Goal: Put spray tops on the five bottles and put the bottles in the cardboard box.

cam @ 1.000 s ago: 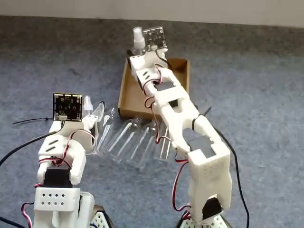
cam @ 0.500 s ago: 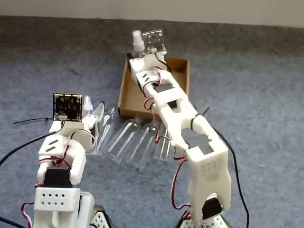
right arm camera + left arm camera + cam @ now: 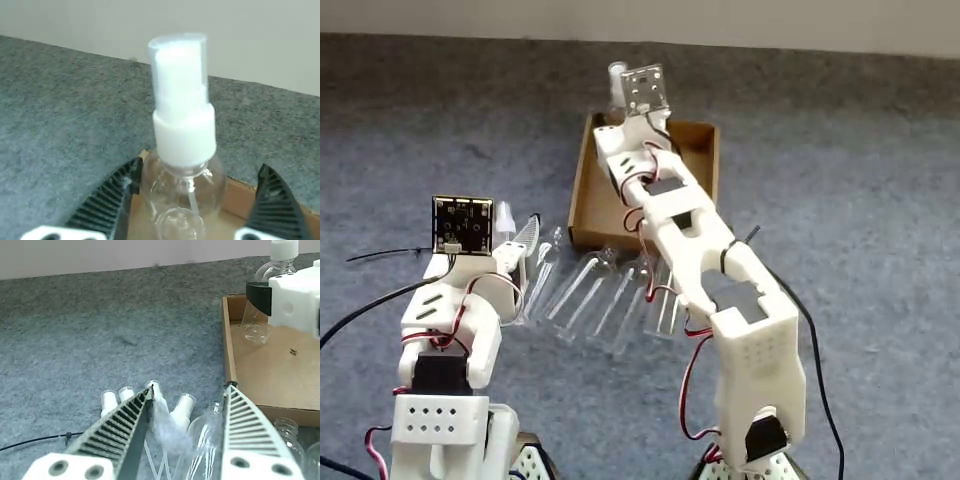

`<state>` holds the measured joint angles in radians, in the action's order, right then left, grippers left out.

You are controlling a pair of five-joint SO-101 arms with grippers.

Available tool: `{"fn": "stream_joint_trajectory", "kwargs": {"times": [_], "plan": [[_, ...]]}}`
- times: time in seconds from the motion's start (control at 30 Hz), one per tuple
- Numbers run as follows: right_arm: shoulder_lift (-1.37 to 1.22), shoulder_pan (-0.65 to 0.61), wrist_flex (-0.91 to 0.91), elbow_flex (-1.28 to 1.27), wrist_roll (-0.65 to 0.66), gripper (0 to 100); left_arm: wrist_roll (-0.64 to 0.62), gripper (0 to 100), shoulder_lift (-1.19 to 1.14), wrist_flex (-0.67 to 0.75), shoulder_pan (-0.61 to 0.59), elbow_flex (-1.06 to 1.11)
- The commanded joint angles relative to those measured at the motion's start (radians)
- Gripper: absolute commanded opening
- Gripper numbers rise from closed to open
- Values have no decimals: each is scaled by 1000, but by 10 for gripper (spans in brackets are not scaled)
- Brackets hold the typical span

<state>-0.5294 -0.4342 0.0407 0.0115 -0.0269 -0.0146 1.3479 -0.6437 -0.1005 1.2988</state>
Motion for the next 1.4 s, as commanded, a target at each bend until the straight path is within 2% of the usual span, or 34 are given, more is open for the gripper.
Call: {"fn": "stream_joint_trajectory", "kwargs": {"times": [0.0,0.37,0.7,0.97,1.17,1.37], "plan": [[15,8,2,19,8,300,-2,207,2,20,-5,-22],[16,-2,-7,22,8,303,-2,207,2,20,-4,-22],[15,-21,-171,183,5,303,-2,207,2,20,-4,-21],[15,-27,-262,308,-87,303,-2,207,2,18,-4,-21],[16,-30,-484,565,-92,302,-2,207,2,18,-4,-21],[15,-30,-874,921,-92,300,-2,207,2,18,-4,-19]]}}
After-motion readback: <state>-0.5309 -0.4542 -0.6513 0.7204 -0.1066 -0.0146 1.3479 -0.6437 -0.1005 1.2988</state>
